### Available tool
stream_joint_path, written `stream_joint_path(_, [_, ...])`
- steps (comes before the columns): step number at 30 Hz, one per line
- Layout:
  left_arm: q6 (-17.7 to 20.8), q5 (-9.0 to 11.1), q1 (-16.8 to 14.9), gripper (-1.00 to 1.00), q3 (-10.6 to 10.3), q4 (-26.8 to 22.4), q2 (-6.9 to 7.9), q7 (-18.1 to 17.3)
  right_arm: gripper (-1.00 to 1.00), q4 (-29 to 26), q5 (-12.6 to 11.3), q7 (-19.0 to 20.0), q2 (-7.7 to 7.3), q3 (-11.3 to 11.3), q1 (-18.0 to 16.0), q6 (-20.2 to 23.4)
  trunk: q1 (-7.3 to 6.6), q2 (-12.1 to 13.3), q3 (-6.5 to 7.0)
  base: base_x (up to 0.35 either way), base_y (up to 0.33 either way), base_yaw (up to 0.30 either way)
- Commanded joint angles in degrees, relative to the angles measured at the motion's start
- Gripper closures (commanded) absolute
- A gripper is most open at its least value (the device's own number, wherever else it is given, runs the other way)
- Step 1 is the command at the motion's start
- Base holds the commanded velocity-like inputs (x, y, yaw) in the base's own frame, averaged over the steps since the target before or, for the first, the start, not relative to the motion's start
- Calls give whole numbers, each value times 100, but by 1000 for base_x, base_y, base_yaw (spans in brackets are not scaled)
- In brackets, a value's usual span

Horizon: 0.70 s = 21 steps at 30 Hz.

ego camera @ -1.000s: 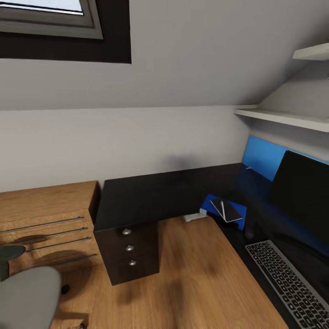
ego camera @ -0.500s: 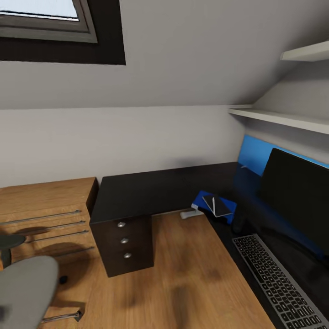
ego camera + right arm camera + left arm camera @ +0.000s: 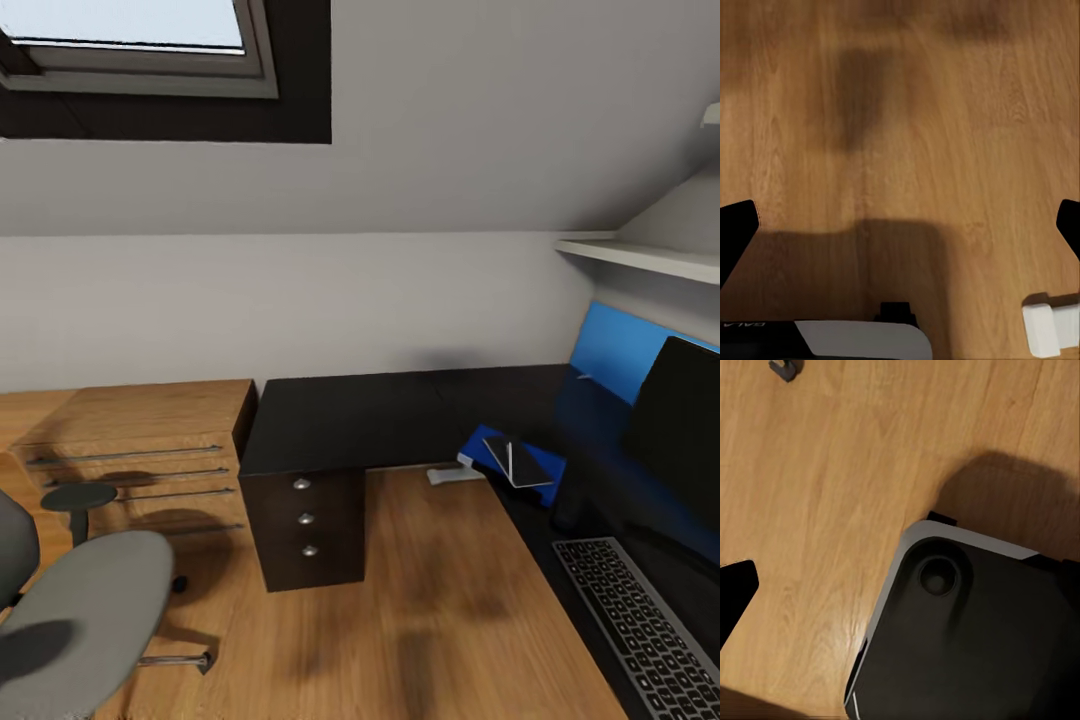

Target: In the bedroom, organize the workspace by keeping the computer under the desk, ensuring the monitor is on the desk, placing the keyboard on the desk next to the monitor, placing the mouse on the desk next to the keyboard, moving the folder from the swivel chair onto the desk next to the mouse, stacking the notebook on top of the folder with the pen on top of the notebook, and positioning the swivel chair next to the desk.

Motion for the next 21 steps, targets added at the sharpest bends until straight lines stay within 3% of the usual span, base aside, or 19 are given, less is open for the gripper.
stream_joint_path(1, [-10, 35, 3, -100, -25, -10, 0, 31, -100, 12, -25, -23, 3, 51, -6, -23, 1, -4, -6, 0, 0, 278])
stream_joint_path(6, [-8, 38, 3, -100, -27, -10, -3, 33, -100, 11, -10, -16, 3, 51, -6, -37, 1, -4, -13, 0, 0, 213])
stream_joint_path(16, [-8, 40, 3, -100, -27, 49, 0, 41, -100, 15, -7, -14, -6, 51, -6, -87, 1, -4, -45, 0, 0, 25])
stream_joint_path(21, [-19, 51, 3, -100, -20, 61, 5, 59, -100, 20, -7, -30, 2, 51, -6, -106, 1, -4, -45, 0, 0, 261])
